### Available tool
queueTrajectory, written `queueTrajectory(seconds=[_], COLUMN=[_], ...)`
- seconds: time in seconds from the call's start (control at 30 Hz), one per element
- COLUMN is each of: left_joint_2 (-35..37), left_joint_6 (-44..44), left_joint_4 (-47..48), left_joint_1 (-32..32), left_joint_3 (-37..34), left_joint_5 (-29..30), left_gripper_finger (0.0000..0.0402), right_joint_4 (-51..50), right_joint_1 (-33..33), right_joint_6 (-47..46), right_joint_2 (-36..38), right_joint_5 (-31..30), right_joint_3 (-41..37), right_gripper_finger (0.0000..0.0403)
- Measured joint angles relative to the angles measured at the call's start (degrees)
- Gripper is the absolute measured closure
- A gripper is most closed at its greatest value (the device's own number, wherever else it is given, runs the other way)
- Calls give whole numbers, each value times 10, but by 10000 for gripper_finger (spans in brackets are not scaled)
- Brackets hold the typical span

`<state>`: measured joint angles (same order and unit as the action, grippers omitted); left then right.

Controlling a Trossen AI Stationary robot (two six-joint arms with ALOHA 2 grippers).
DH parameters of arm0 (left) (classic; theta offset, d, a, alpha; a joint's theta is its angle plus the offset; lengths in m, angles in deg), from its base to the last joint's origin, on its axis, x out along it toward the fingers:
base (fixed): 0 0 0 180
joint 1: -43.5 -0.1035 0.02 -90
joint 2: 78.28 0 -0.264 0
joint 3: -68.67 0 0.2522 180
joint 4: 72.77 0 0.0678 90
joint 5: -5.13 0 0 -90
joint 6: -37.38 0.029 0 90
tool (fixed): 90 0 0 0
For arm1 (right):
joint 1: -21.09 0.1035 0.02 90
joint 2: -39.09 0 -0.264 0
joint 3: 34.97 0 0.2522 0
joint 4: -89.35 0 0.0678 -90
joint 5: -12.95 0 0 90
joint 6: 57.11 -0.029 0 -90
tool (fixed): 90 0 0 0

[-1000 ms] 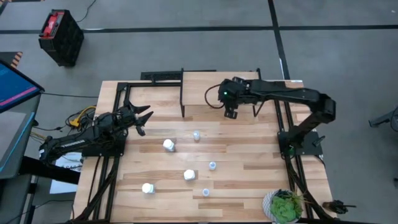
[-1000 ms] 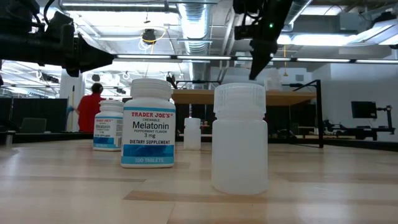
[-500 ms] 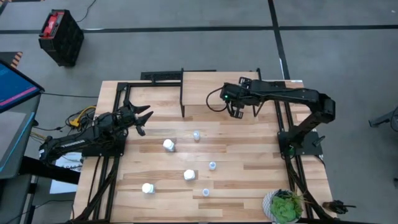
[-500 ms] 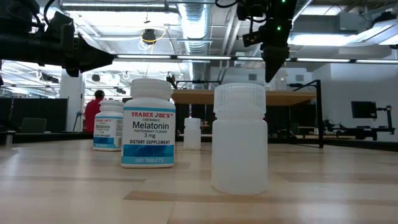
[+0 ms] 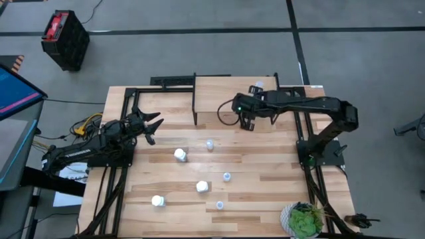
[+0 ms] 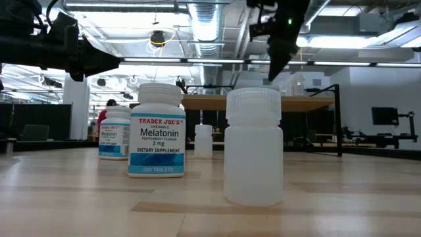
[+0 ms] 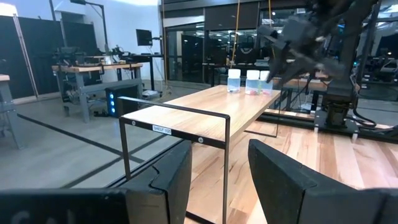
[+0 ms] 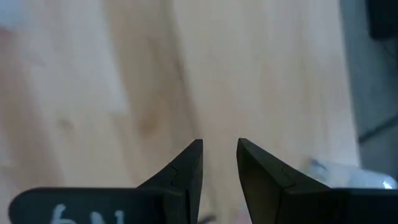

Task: Pick and place medicine bottles onto shelf by color
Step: Put the top white blue pill bottle on the shelf

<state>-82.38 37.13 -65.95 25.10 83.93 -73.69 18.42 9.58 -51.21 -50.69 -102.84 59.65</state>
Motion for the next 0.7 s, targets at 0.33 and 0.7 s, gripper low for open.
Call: queueTrajectory(seconds=[0.33,0.7], left_joint_2=[0,-52], left_joint_6=[-18,-24], left_joint_4=[-3,118], left_joint_1=[0,1], left_joint_3=[0,107], left_joint_5=[-2,-74], left_gripper_finger=[252,223], right_joint_4=[-47,-87], right_joint_1=[118,247], right_joint_6=[-76,-157], right_joint_2=[0,61], right_joint_5=[140,-21], right_joint_3=[12,-14], right_gripper_finger=[282,282])
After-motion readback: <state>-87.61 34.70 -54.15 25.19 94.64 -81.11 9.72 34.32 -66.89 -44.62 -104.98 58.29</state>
